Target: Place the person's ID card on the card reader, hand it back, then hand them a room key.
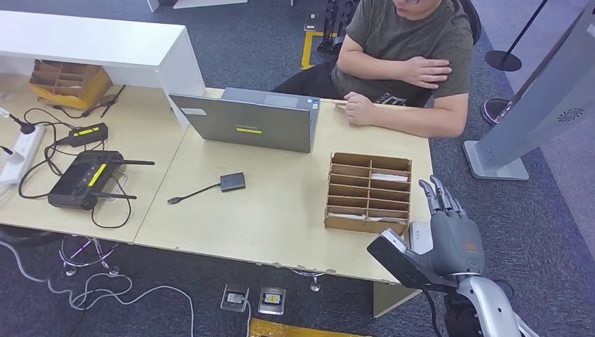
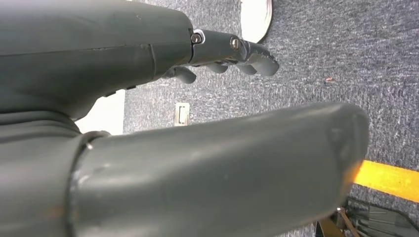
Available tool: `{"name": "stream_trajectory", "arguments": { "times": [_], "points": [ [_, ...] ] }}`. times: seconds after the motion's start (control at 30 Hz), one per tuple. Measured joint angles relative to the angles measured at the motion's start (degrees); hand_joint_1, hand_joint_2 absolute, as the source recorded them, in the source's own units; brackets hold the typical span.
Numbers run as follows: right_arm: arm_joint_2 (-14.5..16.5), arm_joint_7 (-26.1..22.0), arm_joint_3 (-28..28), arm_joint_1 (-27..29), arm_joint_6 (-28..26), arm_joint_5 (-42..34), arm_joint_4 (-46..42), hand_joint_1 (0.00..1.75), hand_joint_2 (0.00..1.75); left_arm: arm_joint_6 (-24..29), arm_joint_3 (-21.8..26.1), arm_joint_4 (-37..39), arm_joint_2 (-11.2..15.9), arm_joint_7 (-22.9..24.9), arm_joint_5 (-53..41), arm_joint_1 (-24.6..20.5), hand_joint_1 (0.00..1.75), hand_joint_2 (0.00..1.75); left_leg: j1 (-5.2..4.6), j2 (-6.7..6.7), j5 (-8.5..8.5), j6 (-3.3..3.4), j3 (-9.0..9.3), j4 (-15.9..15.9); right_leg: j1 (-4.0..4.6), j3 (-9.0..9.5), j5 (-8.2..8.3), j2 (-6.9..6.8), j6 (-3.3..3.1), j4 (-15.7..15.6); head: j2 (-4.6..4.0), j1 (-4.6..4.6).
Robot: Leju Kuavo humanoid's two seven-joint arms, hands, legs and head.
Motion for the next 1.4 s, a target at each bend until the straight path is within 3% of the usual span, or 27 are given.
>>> {"name": "stream_trajectory", "arguments": {
  "times": [0.4,1.03,1.4],
  "points": [
    [3.4,0.0,-0.9,2.2,-3.4,0.4,3.7,0.00,1.75,0.0,0.0,0.0,-0.1,0.0,0.0,0.0,0.00,0.00,0.00,0.02,0.00,0.00,0.00,0.0,0.00,0.00,0.00,0.01,0.00,0.0,0.00,-0.01],
    [11.8,-0.4,-1.1,2.4,-9.8,4.1,14.6,0.00,1.75,-0.2,0.0,0.0,-0.6,0.0,-1.0,-0.1,0.00,0.00,0.00,0.03,0.00,0.00,0.00,0.0,0.00,-0.01,0.00,0.01,0.00,0.0,0.00,0.00],
    [13.2,-0.5,-1.5,1.8,-9.7,4.8,17.9,0.00,1.75,-0.5,0.0,0.0,-0.6,0.1,-1.8,-0.6,0.00,0.00,0.00,0.03,0.00,0.00,0.00,0.0,0.00,0.00,0.00,0.01,0.00,0.0,0.00,0.01]
  ]
}}
